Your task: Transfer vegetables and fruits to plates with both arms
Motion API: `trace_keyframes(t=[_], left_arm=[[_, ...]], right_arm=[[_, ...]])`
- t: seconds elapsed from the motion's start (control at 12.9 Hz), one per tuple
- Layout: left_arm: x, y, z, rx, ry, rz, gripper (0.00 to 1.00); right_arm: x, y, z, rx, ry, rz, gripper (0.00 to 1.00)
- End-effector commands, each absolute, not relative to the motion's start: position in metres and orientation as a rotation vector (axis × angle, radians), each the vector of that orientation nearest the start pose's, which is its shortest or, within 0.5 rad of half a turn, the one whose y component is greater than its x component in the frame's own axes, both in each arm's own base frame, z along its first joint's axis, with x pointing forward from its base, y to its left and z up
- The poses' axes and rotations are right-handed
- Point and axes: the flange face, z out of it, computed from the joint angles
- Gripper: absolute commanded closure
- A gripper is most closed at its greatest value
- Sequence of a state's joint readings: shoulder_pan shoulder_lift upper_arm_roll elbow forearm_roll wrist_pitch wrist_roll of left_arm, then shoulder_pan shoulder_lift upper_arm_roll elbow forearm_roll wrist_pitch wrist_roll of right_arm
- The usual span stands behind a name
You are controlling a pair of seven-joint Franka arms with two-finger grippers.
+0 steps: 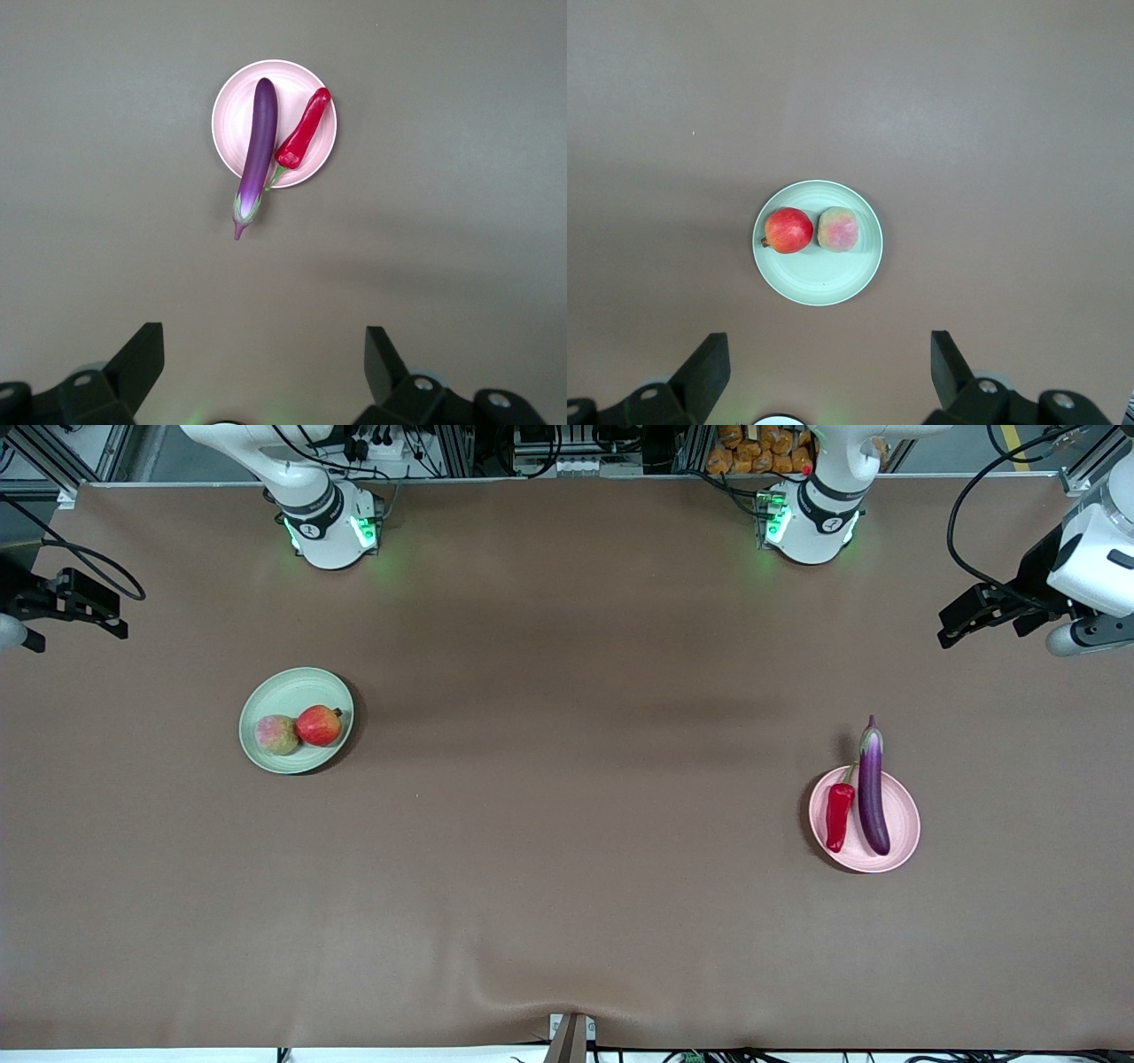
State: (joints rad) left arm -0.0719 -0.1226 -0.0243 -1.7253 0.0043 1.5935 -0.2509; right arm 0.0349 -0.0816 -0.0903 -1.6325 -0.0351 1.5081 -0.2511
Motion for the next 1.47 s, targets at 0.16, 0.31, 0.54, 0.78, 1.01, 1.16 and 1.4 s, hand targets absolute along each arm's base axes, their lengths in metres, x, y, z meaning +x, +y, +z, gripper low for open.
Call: trace_keyframes(t=[0.16, 0.31, 0.54, 0.78, 1.01, 1.16, 1.4], left_arm=[[0.510, -0.051, 0.633, -3.140, -0.080, -0.031, 0.00], [0.510, -0.052, 0.645, -3.140, -0.068, -0.046, 0.00], [0.509, -0.051, 0.656, -3.135, -0.070, -0.025, 0.00], [0.507, -0.057, 0.657, -3.118, -0.057, -0.007, 0.00], [0.504, -0.064, 0.656, -3.101, -0.038, 0.020, 0.00], [0.505, -0.065, 0.653, -3.096, -0.036, 0.026, 0.00], [0.506, -0.065, 0.653, -3.096, -0.033, 0.029, 0.00]], right_arm=[[0.513, -0.035, 0.659, -3.167, -0.311, 0.028, 0.00], [0.512, -0.024, 0.673, -3.168, -0.333, -0.002, 0.00], [0.512, -0.027, 0.672, -3.176, -0.325, 0.012, 0.00], [0.508, -0.029, 0.676, -3.181, -0.316, 0.028, 0.00], [0.506, -0.035, 0.675, -3.180, -0.298, 0.048, 0.00], [0.503, -0.039, 0.676, -3.173, -0.281, 0.058, 0.00], [0.502, -0.033, 0.673, -3.183, -0.002, 0.089, 0.00]])
